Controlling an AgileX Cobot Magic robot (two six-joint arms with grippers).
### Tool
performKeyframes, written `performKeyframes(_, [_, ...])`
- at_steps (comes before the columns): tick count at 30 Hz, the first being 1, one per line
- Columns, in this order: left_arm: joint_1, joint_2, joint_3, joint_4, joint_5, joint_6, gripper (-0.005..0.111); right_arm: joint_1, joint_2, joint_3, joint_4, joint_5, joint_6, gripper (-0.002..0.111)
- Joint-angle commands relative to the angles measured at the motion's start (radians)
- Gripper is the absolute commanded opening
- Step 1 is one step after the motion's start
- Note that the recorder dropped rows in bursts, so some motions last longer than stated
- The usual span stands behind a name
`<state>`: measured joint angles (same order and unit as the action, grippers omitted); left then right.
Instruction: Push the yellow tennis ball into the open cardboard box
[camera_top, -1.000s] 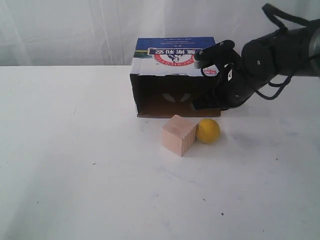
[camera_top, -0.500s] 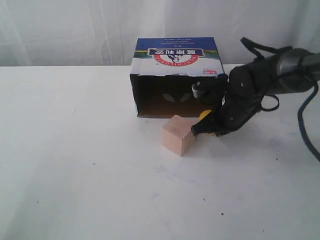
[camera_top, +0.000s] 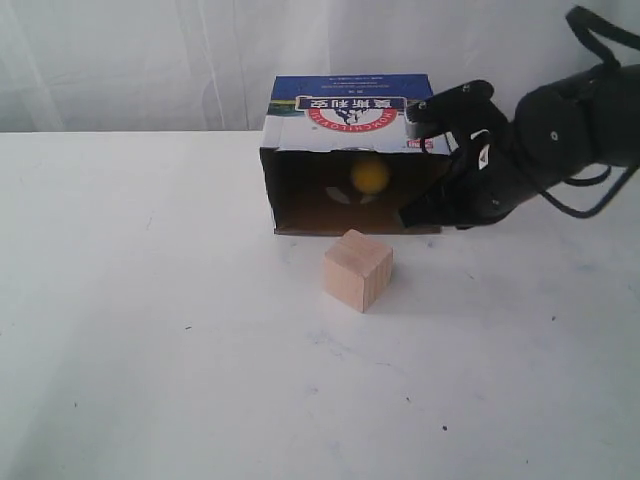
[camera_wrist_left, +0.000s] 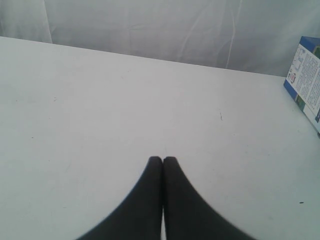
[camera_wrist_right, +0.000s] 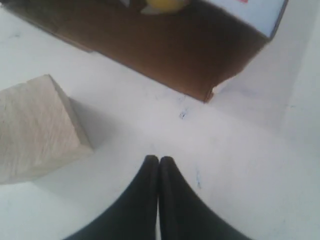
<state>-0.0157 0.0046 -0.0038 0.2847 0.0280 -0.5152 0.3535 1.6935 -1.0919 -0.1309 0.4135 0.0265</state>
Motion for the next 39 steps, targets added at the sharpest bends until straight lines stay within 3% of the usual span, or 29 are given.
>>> performKeyframes(1, [0.003, -0.003, 0.004, 0.0, -0.006, -0.002, 0.0, 0.0, -0.102, 0.113, 0.021, -0.081, 0.041, 0.0])
performKeyframes(6, [0.003, -0.003, 0.004, 0.0, -0.006, -0.002, 0.0, 0.0, -0.282, 0.288, 0.051, -0.192, 0.076, 0.0])
performKeyframes(10, [0.003, -0.003, 0.004, 0.0, -0.006, -0.002, 0.0, 0.0, -0.444, 0.395, 0.052, -0.17, 0.16, 0.0])
performKeyframes(21, [0.003, -0.003, 0.004, 0.0, -0.006, -0.002, 0.0, 0.0, -0.823, 0.701, 0.139, -0.177, 0.163, 0.0])
performKeyframes(34, [0.003, -0.003, 0.004, 0.0, -0.006, -0.002, 0.0, 0.005, -1.228, 0.956, 0.139, -0.244, 0.163, 0.0])
performKeyframes(39, [0.003, -0.003, 0.004, 0.0, -0.006, -0.002, 0.0, 0.005, -1.373, 1.006, 0.219, -0.246, 0.163, 0.0])
